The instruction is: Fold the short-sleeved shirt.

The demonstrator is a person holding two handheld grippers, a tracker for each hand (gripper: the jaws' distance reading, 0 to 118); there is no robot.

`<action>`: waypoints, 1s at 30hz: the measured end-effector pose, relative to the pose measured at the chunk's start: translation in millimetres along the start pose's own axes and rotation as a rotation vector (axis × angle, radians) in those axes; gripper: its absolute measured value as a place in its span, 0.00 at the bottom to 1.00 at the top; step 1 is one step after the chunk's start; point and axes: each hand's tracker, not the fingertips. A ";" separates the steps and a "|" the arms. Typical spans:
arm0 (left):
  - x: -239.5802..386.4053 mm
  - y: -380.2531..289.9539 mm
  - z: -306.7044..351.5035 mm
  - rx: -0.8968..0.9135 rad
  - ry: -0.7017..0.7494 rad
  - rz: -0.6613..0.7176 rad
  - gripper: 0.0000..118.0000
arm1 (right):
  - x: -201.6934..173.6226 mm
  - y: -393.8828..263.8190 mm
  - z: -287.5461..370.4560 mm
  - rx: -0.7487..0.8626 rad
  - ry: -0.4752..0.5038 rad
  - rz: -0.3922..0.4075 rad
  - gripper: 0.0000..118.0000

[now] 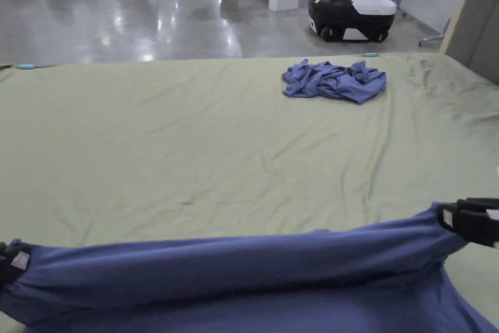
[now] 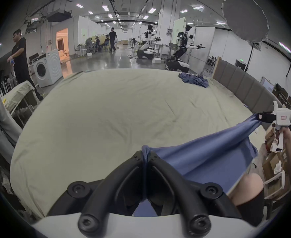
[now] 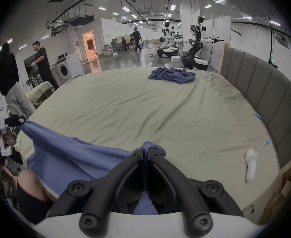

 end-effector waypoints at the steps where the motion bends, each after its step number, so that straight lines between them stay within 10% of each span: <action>1: -0.4 -15.7 5.1 -0.015 -0.018 0.012 0.01 | -2.3 -18.8 7.4 -0.021 -0.004 0.005 0.05; 9: -5.9 -119.1 -14.2 -0.196 -0.068 0.065 0.02 | -14.6 -125.7 -3.6 -0.156 -0.166 0.123 0.05; 15: -10.5 -147.0 -29.2 -0.169 -0.056 0.068 0.05 | -5.8 -157.8 -30.1 -0.133 -0.236 0.069 0.07; 17: -19.3 -145.4 -23.9 -0.145 -0.077 0.088 0.24 | -8.7 -155.3 -26.4 -0.117 -0.280 0.082 0.28; 19: -17.8 -140.0 9.2 0.063 -0.115 0.031 0.90 | -3.3 -149.0 -14.9 -0.146 -0.331 0.032 0.92; 20: -22.1 -136.3 23.6 0.100 -0.232 0.031 1.00 | -4.1 -148.1 -1.8 -0.125 -0.304 0.006 1.00; 23: -38.6 -123.1 54.3 0.076 -0.290 0.182 1.00 | -31.2 -127.8 53.3 -0.011 -0.371 -0.005 0.93; 25: -55.5 -119.0 66.4 0.075 -0.308 0.253 1.00 | -51.6 -120.1 83.9 0.079 -0.321 0.051 0.42; 26: -64.4 -119.1 69.8 0.078 -0.337 0.282 0.98 | -59.5 -118.7 87.1 0.116 -0.339 0.048 0.11; 29: -79.8 -120.8 62.0 0.054 -0.373 0.377 0.00 | -88.1 -106.6 107.0 0.139 -0.222 -0.025 0.06; 30: -86.6 -124.4 54.6 0.071 -0.319 0.392 0.00 | -94.8 -105.0 103.0 0.146 -0.190 -0.021 0.06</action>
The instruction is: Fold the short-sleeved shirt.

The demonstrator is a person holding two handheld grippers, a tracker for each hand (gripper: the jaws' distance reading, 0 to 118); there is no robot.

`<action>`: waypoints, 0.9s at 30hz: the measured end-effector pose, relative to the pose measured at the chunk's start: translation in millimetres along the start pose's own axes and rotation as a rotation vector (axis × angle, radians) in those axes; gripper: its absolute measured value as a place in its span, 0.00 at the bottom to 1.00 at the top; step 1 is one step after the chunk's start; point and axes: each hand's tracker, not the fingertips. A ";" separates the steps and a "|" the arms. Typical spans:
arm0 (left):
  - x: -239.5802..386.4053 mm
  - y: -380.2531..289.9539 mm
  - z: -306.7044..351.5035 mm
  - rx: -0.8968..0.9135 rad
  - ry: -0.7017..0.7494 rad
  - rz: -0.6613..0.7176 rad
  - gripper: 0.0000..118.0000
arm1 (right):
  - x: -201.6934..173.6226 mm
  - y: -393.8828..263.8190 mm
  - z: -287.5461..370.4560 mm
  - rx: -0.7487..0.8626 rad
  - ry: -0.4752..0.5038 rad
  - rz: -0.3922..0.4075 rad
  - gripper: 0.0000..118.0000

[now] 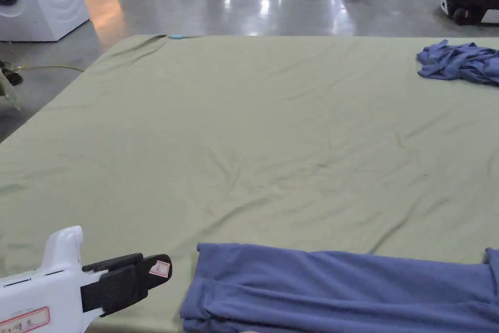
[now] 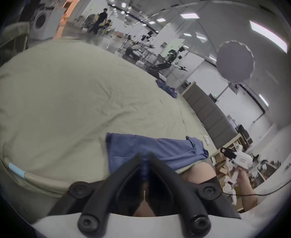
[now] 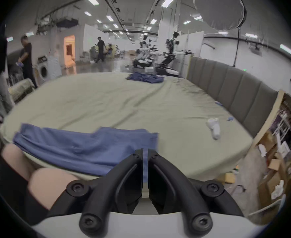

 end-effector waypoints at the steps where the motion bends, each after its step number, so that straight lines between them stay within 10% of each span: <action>1: -12.8 2.1 -8.5 -0.065 -0.007 -0.001 0.00 | -10.7 3.7 2.1 0.002 0.020 0.012 0.06; 9: -116.9 2.7 -82.5 -0.277 -0.348 0.305 0.01 | -50.2 19.9 3.5 0.024 0.145 0.036 0.06; 10: -126.1 1.5 -91.2 -0.279 -0.387 0.338 0.16 | -51.4 20.7 3.5 0.024 0.145 0.040 0.06; 12: -109.0 -8.2 -100.7 -0.377 -0.401 0.402 1.00 | -56.9 21.1 3.8 0.016 0.145 0.060 0.06; 13: -105.0 -5.5 -101.9 -0.321 -0.492 0.426 1.00 | -58.7 20.0 3.4 0.011 0.144 0.066 0.06; 22: -48.6 -10.6 -163.4 -0.468 -0.518 0.292 0.98 | -69.4 11.8 -6.0 -0.006 0.164 0.058 0.06; 23: -52.8 -3.8 -167.6 -0.480 -0.499 0.246 0.80 | -71.4 12.9 -5.8 -0.011 0.207 0.048 0.06; 24: -48.0 -4.9 -173.1 -0.493 -0.425 0.178 0.17 | -77.2 15.0 -5.7 -0.007 0.220 0.043 0.06; 27: -44.4 -5.2 -179.1 -0.505 -0.361 0.181 0.06 | -86.0 16.5 -3.0 0.001 0.232 0.085 0.06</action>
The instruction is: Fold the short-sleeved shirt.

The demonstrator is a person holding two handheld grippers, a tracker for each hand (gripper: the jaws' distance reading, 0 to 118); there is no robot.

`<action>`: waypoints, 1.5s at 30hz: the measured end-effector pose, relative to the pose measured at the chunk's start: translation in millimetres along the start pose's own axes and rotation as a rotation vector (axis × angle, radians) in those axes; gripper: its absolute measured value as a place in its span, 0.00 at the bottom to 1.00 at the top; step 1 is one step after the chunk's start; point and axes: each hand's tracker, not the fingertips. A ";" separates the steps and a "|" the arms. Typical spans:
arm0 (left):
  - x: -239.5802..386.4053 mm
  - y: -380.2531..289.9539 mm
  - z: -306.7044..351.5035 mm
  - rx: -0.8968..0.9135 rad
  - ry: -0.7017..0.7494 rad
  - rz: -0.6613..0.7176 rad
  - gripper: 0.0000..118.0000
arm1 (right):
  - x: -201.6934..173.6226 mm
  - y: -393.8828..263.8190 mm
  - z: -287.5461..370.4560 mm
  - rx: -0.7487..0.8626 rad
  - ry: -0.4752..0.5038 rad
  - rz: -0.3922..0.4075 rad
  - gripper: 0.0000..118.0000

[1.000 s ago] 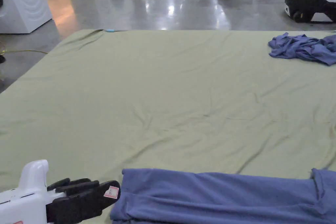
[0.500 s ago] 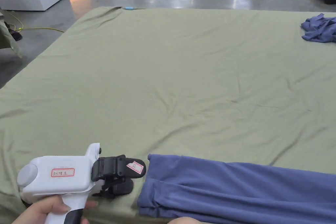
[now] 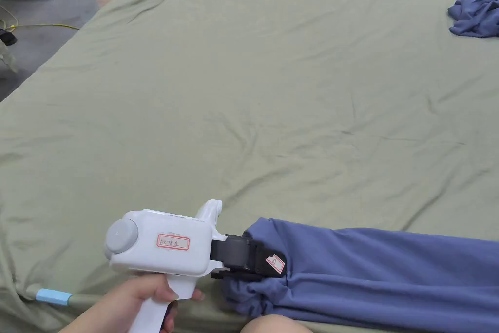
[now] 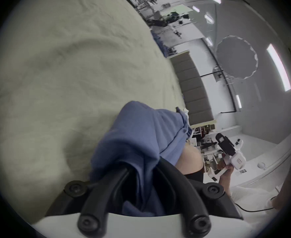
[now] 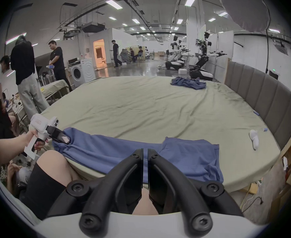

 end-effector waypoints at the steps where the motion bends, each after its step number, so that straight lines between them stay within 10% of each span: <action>1: 2.8 0.6 5.6 0.004 -0.011 -0.002 0.06 | -6.1 3.8 -0.8 0.002 -0.001 0.019 0.06; 17: 47.5 35.4 174.2 0.031 0.647 0.066 0.06 | -12.6 2.0 2.2 0.045 0.061 0.037 0.06; 23: 147.5 46.9 109.7 -0.024 0.752 -0.163 0.06 | -10.3 -6.5 0.2 0.059 0.081 0.038 0.06; 33: 150.9 56.4 -58.9 -0.235 0.647 -0.146 0.06 | 8.1 -24.0 18.9 0.093 0.110 0.017 0.06; 35: 147.6 55.1 -82.2 -0.237 0.636 -0.110 0.24 | 13.0 -28.5 24.0 0.092 0.096 0.009 0.06; 36: 148.0 53.8 -92.3 -0.231 0.599 -0.104 0.74 | 15.8 -30.5 25.6 0.088 0.092 0.004 0.06; 39: 167.6 49.6 -102.5 -0.231 0.445 -0.053 1.00 | 22.3 -36.6 29.8 0.078 0.081 -0.004 0.06; 45: 208.8 42.0 -60.0 -0.078 0.538 -0.231 0.95 | 25.8 -39.7 29.2 0.078 0.093 -0.005 0.06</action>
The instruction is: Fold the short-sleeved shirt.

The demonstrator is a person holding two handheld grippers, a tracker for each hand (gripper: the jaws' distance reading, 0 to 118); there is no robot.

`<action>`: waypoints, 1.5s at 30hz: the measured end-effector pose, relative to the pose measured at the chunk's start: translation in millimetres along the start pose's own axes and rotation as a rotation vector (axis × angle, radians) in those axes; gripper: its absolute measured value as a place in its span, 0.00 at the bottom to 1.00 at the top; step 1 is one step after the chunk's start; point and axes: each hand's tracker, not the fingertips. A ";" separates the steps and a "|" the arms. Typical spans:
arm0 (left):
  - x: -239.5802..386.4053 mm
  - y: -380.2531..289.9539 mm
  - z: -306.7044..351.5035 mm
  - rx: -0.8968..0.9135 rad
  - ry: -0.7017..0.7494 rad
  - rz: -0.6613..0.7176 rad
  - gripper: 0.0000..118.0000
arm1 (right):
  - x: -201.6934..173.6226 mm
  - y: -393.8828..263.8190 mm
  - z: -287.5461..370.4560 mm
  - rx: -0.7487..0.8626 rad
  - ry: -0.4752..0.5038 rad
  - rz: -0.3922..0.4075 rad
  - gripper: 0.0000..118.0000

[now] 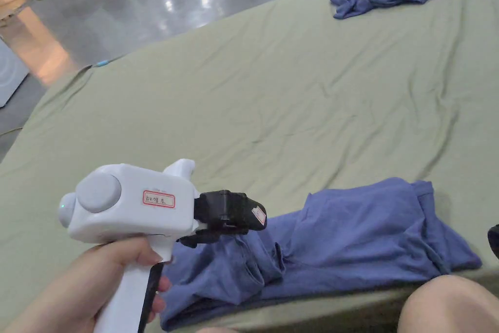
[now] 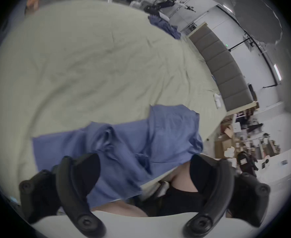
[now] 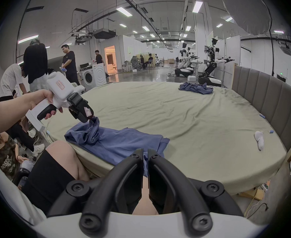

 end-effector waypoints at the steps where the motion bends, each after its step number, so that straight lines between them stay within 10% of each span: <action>1: -4.7 -2.0 4.4 0.026 0.058 -0.008 0.85 | -0.6 0.1 -0.5 0.004 0.006 -0.001 0.06; 4: -6.7 -10.4 -15.1 -0.022 0.239 -0.033 0.03 | -2.9 1.4 -1.9 0.012 0.024 0.001 0.06; 13: 34.5 -13.7 -100.2 -0.133 0.145 -0.106 0.03 | -3.2 4.9 8.3 0.024 0.002 0.002 0.06; 20: 32.9 -23.6 7.2 0.054 -0.097 -0.173 0.02 | -8.2 4.8 5.8 -0.002 -0.010 0.013 0.06; 30: -195.9 -84.9 24.1 0.083 -0.181 0.323 0.03 | -29.1 17.2 -7.6 -0.035 0.000 0.048 0.06; 32: -206.5 -91.6 7.2 0.080 -0.234 0.342 0.29 | -33.1 19.8 -9.8 -0.044 -0.004 0.051 0.06; 33: -209.0 -93.0 -0.2 0.086 -0.236 0.297 0.77 | -35.5 20.0 -12.3 -0.048 -0.008 0.052 0.06; 36: -200.4 -85.2 -15.8 0.174 -0.346 0.302 0.94 | -42.2 19.1 -23.1 -0.087 -0.019 0.063 0.06; 41: -211.6 -67.9 -37.0 0.118 -0.571 0.361 0.90 | -54.6 22.3 -32.5 -0.108 -0.004 0.058 0.06; 44: -187.1 -74.8 -34.3 0.098 -0.404 0.258 0.11 | -61.2 26.8 -35.2 -0.110 -0.003 0.073 0.06; 45: -189.6 -75.9 -35.6 0.105 -0.402 0.269 0.11 | -62.7 28.4 -35.7 -0.111 -0.006 0.077 0.06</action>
